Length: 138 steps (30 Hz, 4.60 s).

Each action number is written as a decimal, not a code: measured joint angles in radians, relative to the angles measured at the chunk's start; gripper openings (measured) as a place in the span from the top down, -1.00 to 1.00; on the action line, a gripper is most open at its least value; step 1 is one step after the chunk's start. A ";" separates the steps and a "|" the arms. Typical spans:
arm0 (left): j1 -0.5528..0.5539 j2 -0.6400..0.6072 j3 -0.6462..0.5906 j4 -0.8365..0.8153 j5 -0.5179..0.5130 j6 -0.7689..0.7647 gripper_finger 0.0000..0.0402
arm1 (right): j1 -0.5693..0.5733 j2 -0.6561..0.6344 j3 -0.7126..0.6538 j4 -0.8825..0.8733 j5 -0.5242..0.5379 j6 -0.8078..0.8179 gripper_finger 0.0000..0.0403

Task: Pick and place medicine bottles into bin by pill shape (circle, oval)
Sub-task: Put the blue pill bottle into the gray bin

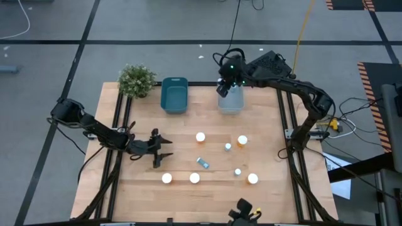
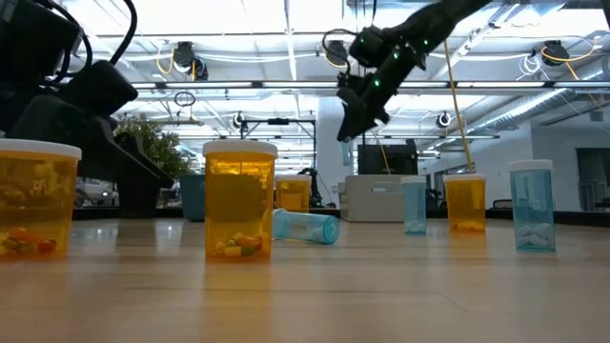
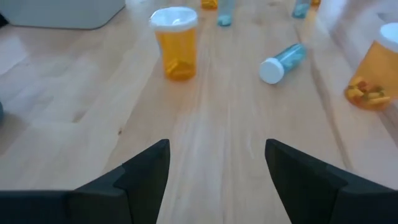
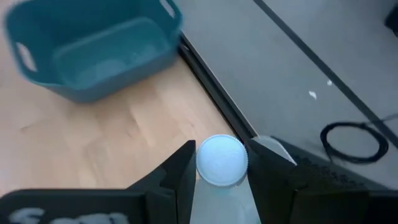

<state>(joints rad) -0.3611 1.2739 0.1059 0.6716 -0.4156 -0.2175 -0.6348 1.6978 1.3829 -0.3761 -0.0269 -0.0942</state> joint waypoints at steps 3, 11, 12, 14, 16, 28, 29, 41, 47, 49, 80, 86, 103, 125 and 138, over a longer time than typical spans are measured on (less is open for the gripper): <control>-0.007 0.000 0.000 0.008 0.001 0.003 -0.34 | -0.017 0.000 -0.061 0.063 0.000 0.014 0.40; -0.008 0.000 0.000 0.008 0.005 0.004 -0.34 | -0.035 0.000 -0.203 0.227 0.000 0.030 0.40; -0.008 0.000 0.000 0.008 0.005 0.005 -0.34 | -0.037 0.000 -0.221 0.255 0.000 0.030 0.40; -0.008 0.000 0.000 0.011 0.005 0.005 -0.34 | -0.038 0.000 -0.256 0.305 -0.001 0.035 0.40; -0.008 0.000 0.000 0.013 0.005 0.005 -0.34 | -0.040 0.000 -0.287 0.350 -0.001 0.045 0.40; -0.007 0.000 0.000 0.028 0.006 0.005 -0.34 | -0.065 0.030 -0.419 0.510 -0.003 0.081 0.40; -0.007 0.000 0.000 0.034 0.006 0.006 -0.34 | -0.065 0.038 -0.419 0.516 -0.003 0.083 0.40; -0.007 0.000 0.000 0.037 0.006 0.018 -0.34 | -0.065 0.063 -0.419 0.528 -0.004 0.083 0.33; -0.007 0.000 0.000 0.037 0.006 0.023 -0.34 | -0.065 0.062 -0.419 0.529 -0.003 0.083 0.11; -0.007 0.000 0.000 0.037 0.006 0.023 -0.34 | -0.065 0.055 -0.419 0.528 -0.002 0.083 0.06; -0.007 0.000 0.000 0.037 0.006 0.021 -0.34 | 0.246 -0.553 -0.418 -0.023 0.051 0.244 -0.05; -0.007 0.000 0.000 0.042 0.006 0.014 -0.34 | 0.381 -0.583 -0.418 -0.040 0.111 0.273 -0.05; -0.007 0.000 0.000 0.045 0.005 0.013 -0.34 | 0.699 -0.560 -0.381 -0.198 0.238 0.388 -0.05; -0.007 0.000 0.000 0.058 0.005 -0.001 -0.34 | 0.801 -0.297 -0.291 -0.288 0.207 0.426 -0.05; -0.007 0.000 0.000 0.058 0.005 -0.001 -0.34 | 0.778 -0.173 -0.291 -0.263 0.178 0.374 -0.06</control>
<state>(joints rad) -0.3679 1.2739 0.1059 0.7296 -0.4103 -0.2188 0.1434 1.5245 1.0920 -0.6392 0.1507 0.2795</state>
